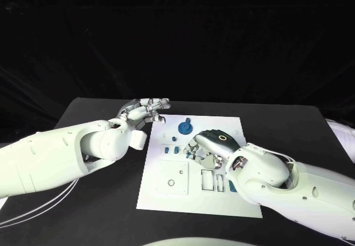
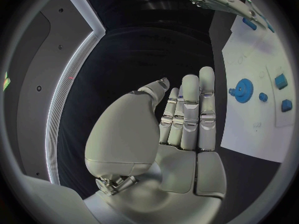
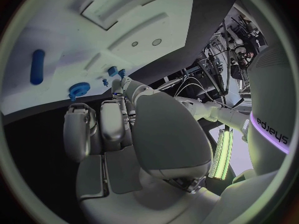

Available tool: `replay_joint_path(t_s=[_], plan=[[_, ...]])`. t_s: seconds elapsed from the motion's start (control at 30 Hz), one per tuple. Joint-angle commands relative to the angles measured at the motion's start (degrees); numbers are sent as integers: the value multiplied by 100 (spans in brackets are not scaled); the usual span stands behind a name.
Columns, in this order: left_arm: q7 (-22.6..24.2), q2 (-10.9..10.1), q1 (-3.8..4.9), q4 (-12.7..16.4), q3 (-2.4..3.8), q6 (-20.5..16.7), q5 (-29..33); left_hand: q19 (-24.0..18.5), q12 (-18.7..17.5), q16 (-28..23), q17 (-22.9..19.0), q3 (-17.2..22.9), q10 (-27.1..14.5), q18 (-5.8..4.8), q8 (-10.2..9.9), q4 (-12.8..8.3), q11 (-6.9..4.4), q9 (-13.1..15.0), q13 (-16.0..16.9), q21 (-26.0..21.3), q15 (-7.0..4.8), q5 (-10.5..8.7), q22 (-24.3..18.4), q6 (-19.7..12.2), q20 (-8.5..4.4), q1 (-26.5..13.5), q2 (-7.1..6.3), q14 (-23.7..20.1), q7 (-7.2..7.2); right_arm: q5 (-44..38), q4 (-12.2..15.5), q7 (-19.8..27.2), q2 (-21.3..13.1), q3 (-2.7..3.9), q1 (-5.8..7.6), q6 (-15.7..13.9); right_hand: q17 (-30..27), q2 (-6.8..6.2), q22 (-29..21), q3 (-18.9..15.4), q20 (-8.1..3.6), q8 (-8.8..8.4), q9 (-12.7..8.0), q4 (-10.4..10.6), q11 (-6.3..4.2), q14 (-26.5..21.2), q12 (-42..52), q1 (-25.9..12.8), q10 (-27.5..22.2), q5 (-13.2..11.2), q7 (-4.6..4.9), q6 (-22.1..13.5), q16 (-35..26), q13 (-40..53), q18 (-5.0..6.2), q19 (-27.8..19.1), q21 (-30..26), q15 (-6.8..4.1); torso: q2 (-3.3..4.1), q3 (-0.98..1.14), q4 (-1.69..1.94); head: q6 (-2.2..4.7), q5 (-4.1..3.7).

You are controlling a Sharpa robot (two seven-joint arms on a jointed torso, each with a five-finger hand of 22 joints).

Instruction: Assemble the parts on the task board

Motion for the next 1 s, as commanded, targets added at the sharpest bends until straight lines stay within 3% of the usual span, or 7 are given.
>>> replay_joint_path(t_s=[0.03, 0.33, 1.0], plan=[[32, 23, 2, 26, 4, 114, 24, 7, 33, 12, -9, -5, 0, 69, 23, -40, 12, 2, -5, -39, -28, 18, -5, 3, -49, 51, -9, -13, 3, 48, -62, 124, 118, -28, -98, 286, -13, -3, 260, 38, 1, 20, 11, -3, -3, 151, -34, -75, -10, -23, 37, 1, 1, -6, 23, 33, 4, -18, 3, 1, -6, -46, 50], [26, 36, 2, 41, 4, 124, 24, 11, 37, 15, -12, -9, -8, 68, 23, -41, 15, 0, -7, -41, -27, 23, -8, -4, -50, 48, -9, -10, 7, 67, -254, 160, 298, -79, -234, 460, -23, -4, 254, 43, 2, 17, 11, -8, -1, 149, -36, -79, -14, -25, 39, -2, -5, -7, 25, 28, -1, -17, -1, 6, -5, -99, 111], [-8, 43, 2, 29, 3, 155, 24, 13, 39, 17, -15, -12, -14, 67, 22, -42, 17, -1, -9, -43, -26, 25, -10, -10, -50, 46, -10, -10, 9, 52, -436, 109, 421, -108, -264, 667, -27, -8, 247, 55, 7, 6, 11, -22, 10, 148, -43, -118, -29, -34, 50, -16, -3, -9, 27, 22, -6, -8, -1, 14, -10, -148, 152]])
